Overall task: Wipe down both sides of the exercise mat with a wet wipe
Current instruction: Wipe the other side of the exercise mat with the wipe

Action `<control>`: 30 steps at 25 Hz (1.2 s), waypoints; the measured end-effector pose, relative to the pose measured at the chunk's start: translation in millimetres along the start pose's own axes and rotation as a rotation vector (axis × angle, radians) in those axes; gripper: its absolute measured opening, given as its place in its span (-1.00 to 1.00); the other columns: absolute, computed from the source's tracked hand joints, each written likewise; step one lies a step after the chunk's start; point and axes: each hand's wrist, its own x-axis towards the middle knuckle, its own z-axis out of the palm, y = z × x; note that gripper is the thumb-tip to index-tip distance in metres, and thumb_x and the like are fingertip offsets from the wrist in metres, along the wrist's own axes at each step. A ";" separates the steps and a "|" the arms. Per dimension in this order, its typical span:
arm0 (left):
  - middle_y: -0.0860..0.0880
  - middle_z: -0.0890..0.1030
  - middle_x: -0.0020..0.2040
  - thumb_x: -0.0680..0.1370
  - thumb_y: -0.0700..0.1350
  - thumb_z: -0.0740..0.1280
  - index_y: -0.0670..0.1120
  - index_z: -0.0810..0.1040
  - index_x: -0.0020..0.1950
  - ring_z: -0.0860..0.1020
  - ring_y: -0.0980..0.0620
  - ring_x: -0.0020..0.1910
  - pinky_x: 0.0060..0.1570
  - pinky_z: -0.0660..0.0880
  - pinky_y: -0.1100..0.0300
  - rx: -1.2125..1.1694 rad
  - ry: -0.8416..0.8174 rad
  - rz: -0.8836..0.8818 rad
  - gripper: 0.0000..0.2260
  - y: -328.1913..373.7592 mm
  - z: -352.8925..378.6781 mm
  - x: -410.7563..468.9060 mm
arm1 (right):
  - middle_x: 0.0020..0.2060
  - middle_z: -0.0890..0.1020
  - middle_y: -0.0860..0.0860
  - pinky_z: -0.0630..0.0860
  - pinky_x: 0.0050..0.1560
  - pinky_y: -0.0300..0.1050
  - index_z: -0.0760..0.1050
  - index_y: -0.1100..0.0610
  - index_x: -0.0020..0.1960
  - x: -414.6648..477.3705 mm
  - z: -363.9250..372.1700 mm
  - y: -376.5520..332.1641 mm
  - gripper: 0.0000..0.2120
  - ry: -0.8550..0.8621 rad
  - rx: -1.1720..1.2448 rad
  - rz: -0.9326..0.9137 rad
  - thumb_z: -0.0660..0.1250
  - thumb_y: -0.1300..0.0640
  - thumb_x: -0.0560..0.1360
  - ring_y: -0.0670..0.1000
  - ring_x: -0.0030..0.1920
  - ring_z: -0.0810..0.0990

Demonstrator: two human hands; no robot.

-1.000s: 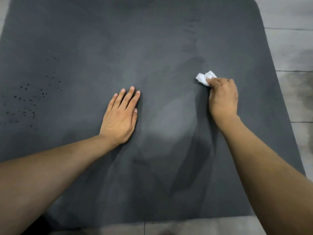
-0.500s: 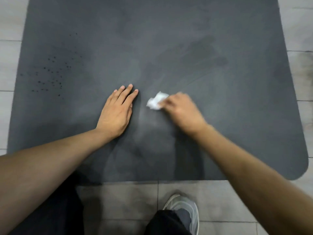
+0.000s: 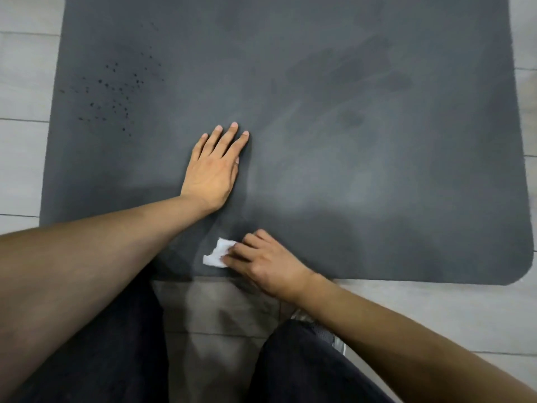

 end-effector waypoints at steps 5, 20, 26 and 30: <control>-0.07 0.22 0.64 0.72 -0.12 0.11 -0.02 0.23 0.64 0.18 -0.19 0.61 0.58 0.07 -0.10 -0.015 -0.009 -0.018 -0.54 1.2 -1.2 2.4 | -0.16 0.59 0.11 0.31 -0.22 0.04 0.62 0.06 0.06 -11.3 -50.5 133.3 -0.83 0.231 -0.253 0.395 0.31 0.18 0.52 0.20 -0.19 0.52; -0.13 0.21 0.64 0.63 -0.24 0.19 -0.08 0.23 0.63 0.14 -0.24 0.61 0.58 0.04 -0.19 0.007 -0.040 -0.100 -0.46 21.8 -4.3 6.0 | -0.10 0.58 0.09 0.31 -0.17 0.04 0.59 0.08 0.19 -68.3 -36.4 100.8 -0.76 0.230 -0.302 0.395 0.29 0.18 0.56 0.16 -0.18 0.46; -0.17 0.25 0.61 0.52 -0.35 0.26 -0.15 0.30 0.58 0.21 -0.28 0.58 0.56 0.12 -0.18 -0.034 0.005 0.011 -0.39 40.4 -7.5 6.3 | -0.14 0.53 0.14 0.39 -0.23 0.06 0.62 0.16 0.08 -48.4 -23.2 63.2 -0.74 0.408 -0.121 0.806 0.29 0.27 0.42 0.17 -0.22 0.43; -0.14 0.31 0.59 0.55 -0.25 0.21 -0.11 0.31 0.58 0.28 -0.25 0.55 0.55 0.18 -0.14 -0.066 0.025 0.278 -0.44 69.1 0.2 2.8 | -0.03 0.57 0.04 0.34 -0.12 0.03 0.56 0.12 0.23 -67.1 2.4 -14.2 -0.75 0.179 -0.099 0.420 0.28 0.18 0.57 0.11 -0.14 0.41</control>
